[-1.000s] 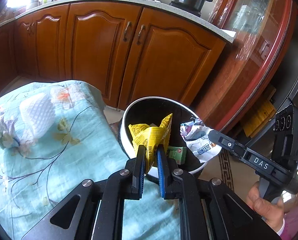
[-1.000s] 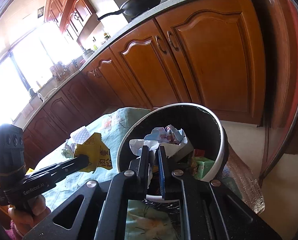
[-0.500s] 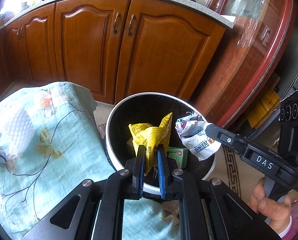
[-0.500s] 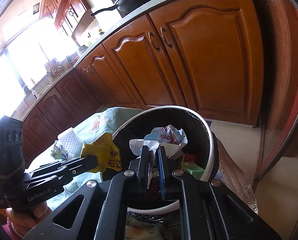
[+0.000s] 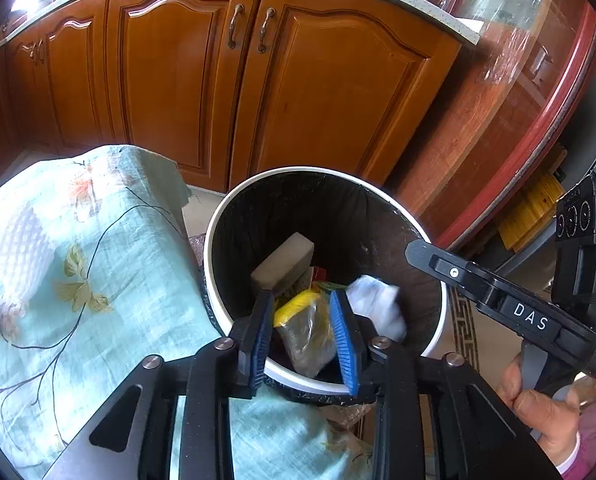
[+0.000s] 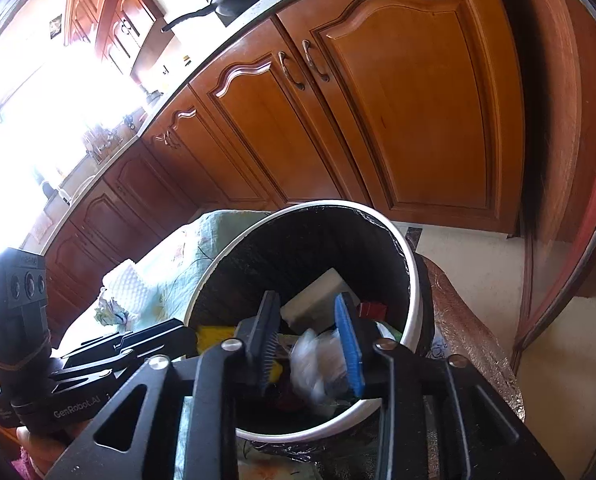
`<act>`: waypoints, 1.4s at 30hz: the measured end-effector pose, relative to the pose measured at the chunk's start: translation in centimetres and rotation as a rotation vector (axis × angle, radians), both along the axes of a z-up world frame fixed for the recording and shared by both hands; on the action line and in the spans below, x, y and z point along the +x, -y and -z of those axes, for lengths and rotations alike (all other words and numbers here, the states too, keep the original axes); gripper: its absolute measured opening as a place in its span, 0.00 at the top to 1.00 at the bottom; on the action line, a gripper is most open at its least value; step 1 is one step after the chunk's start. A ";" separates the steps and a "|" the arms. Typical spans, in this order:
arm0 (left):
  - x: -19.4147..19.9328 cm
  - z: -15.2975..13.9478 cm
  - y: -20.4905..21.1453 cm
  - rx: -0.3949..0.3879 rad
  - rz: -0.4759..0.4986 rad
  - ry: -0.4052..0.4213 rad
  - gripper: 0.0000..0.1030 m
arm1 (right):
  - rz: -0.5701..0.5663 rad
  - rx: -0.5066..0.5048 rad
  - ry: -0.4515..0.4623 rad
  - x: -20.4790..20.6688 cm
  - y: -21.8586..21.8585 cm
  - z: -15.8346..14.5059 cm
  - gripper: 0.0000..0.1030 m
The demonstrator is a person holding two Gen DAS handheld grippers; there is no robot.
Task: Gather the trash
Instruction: 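Carry the yellow bag and wrapper over the bin and open both tools, then move both open tools back toward the crumpled paper and white foam net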
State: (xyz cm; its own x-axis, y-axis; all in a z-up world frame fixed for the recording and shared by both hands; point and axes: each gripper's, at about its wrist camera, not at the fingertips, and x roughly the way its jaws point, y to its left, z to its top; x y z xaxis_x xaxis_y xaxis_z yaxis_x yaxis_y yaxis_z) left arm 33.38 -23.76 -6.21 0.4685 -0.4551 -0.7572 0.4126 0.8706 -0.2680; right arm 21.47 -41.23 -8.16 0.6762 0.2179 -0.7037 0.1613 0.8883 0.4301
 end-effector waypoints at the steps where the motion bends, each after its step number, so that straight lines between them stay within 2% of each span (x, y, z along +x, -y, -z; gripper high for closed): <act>1: -0.2 -0.1 0.0 0.003 -0.003 0.009 0.69 | 0.003 0.000 0.004 -0.1 0.0 -0.1 0.61; 5: -1.3 -0.4 -1.2 -0.004 -0.012 0.035 0.65 | 0.009 -0.002 0.024 -0.5 -0.2 -0.7 0.49; 7: -2.0 -0.5 -2.0 -0.005 -0.027 0.047 0.60 | 0.012 0.003 0.040 -0.9 -0.4 -1.0 0.30; 10: -3.2 -0.5 -3.6 -0.014 -0.061 0.058 0.54 | 0.010 0.003 0.064 -1.4 -1.3 -1.5 0.20; 13: -4.5 -0.2 -5.7 -0.028 -0.098 0.050 0.51 | -0.010 -0.003 0.078 -1.7 -2.7 -1.8 0.16; 20: -6.7 0.4 -10.2 -0.038 -0.189 0.023 0.46 | -0.087 -0.019 0.076 -1.6 -6.9 -2.1 0.13; 24: -8.1 0.0 -13.3 -0.047 -0.253 0.028 0.37 | -0.124 -0.022 0.079 -1.7 -9.1 -2.2 0.01; 31: -9.9 -0.3 -18.3 -0.057 -0.354 0.023 0.27 | -0.202 -0.028 0.074 -1.3 -13.3 -2.3 0.01; 42: -11.2 -1.1 -23.5 -0.079 -0.469 0.027 0.25 | -0.307 -0.041 0.063 0.1 -19.0 -1.6 0.01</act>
State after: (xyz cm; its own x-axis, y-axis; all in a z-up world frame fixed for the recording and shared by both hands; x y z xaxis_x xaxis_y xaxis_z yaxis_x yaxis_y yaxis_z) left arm 22.16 -0.24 -5.09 0.6560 -0.2455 -0.7137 -0.0120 0.9421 -0.3351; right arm 21.54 -22.26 -6.55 0.6257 0.3910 -0.6750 -0.1424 0.9080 0.3939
